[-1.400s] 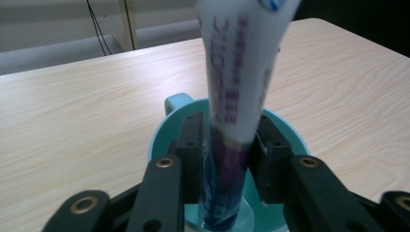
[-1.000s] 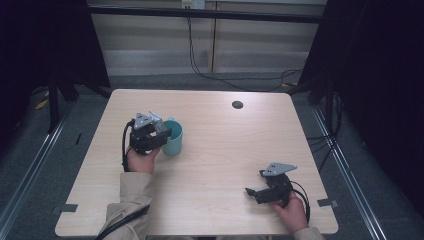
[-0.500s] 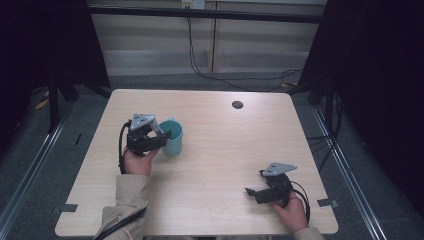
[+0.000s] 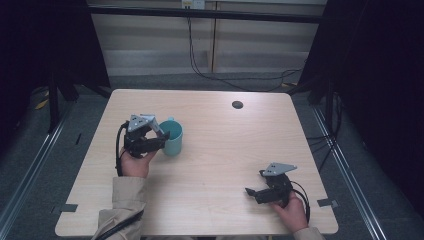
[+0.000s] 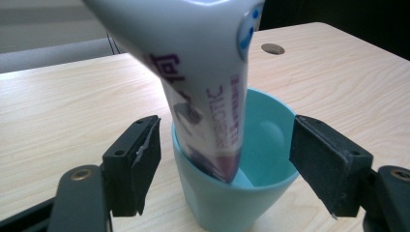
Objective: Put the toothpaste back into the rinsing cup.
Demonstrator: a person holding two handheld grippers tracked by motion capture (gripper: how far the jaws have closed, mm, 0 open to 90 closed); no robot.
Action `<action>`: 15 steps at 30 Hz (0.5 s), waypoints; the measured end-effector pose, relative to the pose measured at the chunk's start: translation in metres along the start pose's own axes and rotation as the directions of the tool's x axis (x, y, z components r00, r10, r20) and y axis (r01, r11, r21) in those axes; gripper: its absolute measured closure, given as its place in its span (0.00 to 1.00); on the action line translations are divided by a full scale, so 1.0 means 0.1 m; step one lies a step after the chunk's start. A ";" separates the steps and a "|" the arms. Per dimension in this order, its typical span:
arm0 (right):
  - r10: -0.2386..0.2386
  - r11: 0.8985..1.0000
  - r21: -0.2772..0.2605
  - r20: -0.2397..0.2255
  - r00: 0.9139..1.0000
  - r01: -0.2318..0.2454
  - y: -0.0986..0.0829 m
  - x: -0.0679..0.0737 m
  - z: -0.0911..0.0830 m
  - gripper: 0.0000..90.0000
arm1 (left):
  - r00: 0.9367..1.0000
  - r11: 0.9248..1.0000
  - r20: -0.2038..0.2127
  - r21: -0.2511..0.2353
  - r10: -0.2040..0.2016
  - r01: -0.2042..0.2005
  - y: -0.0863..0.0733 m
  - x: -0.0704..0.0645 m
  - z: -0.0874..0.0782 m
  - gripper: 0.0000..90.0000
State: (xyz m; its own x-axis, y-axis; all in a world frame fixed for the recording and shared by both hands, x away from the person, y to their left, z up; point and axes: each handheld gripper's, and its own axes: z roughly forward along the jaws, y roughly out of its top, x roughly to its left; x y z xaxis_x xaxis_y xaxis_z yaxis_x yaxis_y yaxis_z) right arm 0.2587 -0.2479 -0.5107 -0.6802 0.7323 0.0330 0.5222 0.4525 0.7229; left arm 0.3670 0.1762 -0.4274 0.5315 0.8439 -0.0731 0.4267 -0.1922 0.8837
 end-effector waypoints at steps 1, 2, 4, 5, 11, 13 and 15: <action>0.000 1.000 0.000 0.000 1.000 0.000 0.00 0.00 0.00 0.14 | 1.000 1.000 -0.007 -0.004 0.004 -0.004 -0.01 0.01 -0.04 0.30; 0.000 1.000 0.000 0.000 1.000 0.000 0.00 0.00 0.00 0.14 | 1.000 1.000 -0.005 -0.003 0.001 -0.001 -0.02 0.01 -0.05 0.30; 0.000 1.000 0.000 0.000 1.000 0.000 0.00 0.00 0.00 0.14 | 1.000 1.000 -0.010 0.004 0.001 -0.001 -0.04 0.02 -0.08 0.29; 0.000 1.000 -0.001 0.000 1.000 0.000 0.00 0.00 0.00 0.14 | 1.000 1.000 -0.011 0.004 0.005 -0.005 -0.05 0.03 -0.10 0.28; 0.000 1.000 0.000 0.000 1.000 0.000 0.00 0.00 0.00 0.14 | 1.000 1.000 0.003 -0.002 -0.004 0.004 -0.10 0.06 -0.20 0.25; 0.000 1.000 0.000 0.000 1.000 0.000 0.00 0.00 0.00 0.14 | 1.000 1.000 0.003 0.002 0.006 -0.006 -0.11 0.06 -0.21 0.25; 0.000 1.000 0.000 0.000 1.000 0.000 0.00 0.00 0.00 0.14 | 1.000 1.000 0.002 0.005 0.005 -0.005 -0.14 0.06 -0.23 0.24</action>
State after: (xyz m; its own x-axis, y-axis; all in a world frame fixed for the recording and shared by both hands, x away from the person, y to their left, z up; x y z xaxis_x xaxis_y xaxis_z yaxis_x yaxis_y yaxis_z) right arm 0.2587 -0.2479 -0.5107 -0.6801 0.7324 0.0327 0.5222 0.4527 0.7228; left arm 0.3472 0.1955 -0.4297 0.5352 0.8418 -0.0701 0.4279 -0.1986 0.8817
